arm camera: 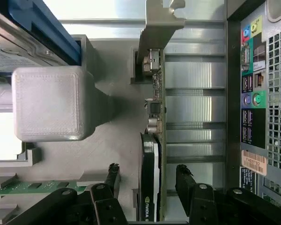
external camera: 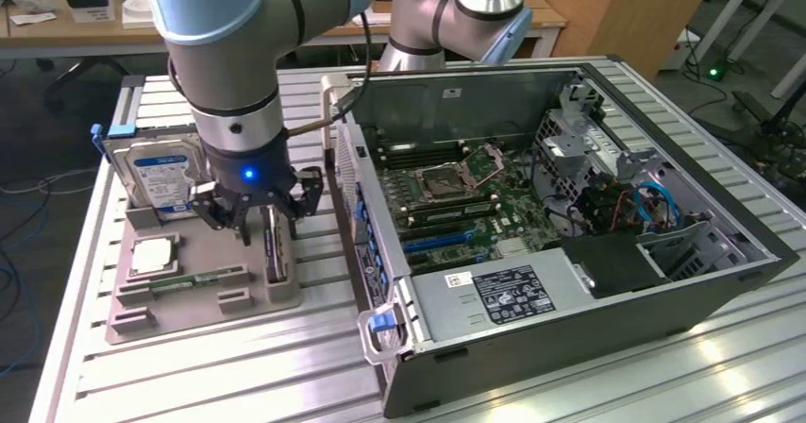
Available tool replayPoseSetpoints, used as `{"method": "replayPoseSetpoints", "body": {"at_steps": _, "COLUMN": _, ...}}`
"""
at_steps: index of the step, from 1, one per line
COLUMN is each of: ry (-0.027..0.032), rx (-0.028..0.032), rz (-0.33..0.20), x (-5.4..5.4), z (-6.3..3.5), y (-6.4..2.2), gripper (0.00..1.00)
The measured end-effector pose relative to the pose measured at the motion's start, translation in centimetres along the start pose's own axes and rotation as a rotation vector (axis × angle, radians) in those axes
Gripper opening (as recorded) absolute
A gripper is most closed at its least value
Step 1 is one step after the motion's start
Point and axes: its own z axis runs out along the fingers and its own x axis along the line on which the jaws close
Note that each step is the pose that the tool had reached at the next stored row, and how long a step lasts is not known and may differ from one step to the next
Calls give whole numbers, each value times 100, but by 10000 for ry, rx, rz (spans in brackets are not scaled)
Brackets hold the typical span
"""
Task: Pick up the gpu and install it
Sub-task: 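Pick up the gpu and move the gpu toward the slot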
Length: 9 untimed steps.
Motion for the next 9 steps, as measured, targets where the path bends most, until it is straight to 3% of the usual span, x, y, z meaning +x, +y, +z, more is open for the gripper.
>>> {"method": "replayPoseSetpoints", "body": {"at_steps": 4, "ry": 1, "rx": -37, "rz": 3, "x": -2, "z": -96, "y": 6, "gripper": 60}}
{"method": "replayPoseSetpoints", "body": {"at_steps": 9, "ry": 1, "rx": -58, "rz": 2, "x": -3, "z": -103, "y": 6, "gripper": 60}}
